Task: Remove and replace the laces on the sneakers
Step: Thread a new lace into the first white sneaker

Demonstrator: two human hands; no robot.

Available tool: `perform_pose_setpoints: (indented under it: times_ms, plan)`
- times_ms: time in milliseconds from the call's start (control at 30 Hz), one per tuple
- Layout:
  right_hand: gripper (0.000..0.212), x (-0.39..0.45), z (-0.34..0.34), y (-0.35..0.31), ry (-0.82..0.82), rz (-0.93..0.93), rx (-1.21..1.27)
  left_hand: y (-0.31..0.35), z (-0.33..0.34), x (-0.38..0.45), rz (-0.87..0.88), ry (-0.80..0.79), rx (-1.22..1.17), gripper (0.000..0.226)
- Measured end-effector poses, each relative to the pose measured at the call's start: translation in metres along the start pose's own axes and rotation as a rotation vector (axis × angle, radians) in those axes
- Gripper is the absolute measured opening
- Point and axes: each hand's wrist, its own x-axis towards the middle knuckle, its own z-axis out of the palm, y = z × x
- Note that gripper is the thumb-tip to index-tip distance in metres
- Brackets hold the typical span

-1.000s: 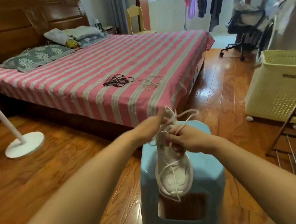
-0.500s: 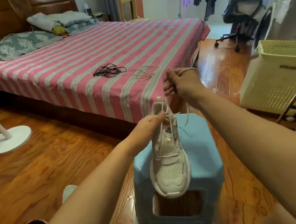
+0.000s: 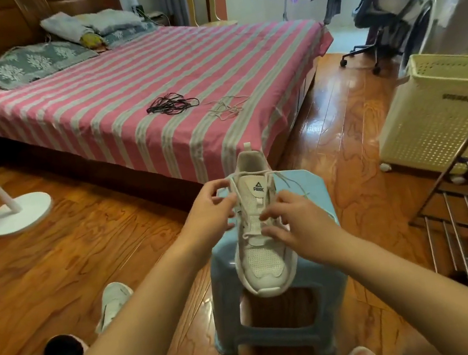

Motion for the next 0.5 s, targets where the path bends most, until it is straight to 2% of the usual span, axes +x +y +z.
perform_pose_setpoints:
  times_ms: [67, 100, 167, 267, 333, 400, 433, 500]
  plan:
    - [0.017, -0.008, 0.012, 0.002, -0.053, -0.061, -0.078, -0.017, 0.006, -0.021, -0.048, 0.025, -0.001, 0.021]
    - [0.014, -0.008, 0.015, 0.002, -0.036, -0.066, -0.074, -0.027, 0.01, -0.029, -0.012, 0.033, 0.116, 0.019]
    - [0.01, -0.009, 0.016, 0.0, 0.018, -0.085, -0.019, -0.045, 0.016, -0.036, 0.166, 0.069, 0.401, 0.017]
    - [0.014, -0.021, 0.012, 0.007, 0.034, -0.101, 0.132, -0.052, 0.013, -0.038, 0.471, 0.097, 0.622, 0.014]
    - [0.015, -0.03, 0.008, 0.014, -0.049, -0.092, 0.156, -0.052, 0.008, -0.039, 0.662, 0.03, 0.784, 0.009]
    - [0.008, -0.032, 0.005, 0.015, -0.019, 0.013, 0.197, -0.052, -0.001, -0.038, 0.779, -0.101, 0.893, 0.016]
    - [0.004, -0.027, 0.002, 0.012, 0.055, 0.094, 0.231, -0.05, -0.004, -0.038, 0.758, -0.167, 0.859, 0.017]
    - [0.004, -0.01, -0.002, 0.004, 0.2, 0.212, 0.251, -0.042, -0.009, -0.037, 0.575, -0.196, 0.653, 0.014]
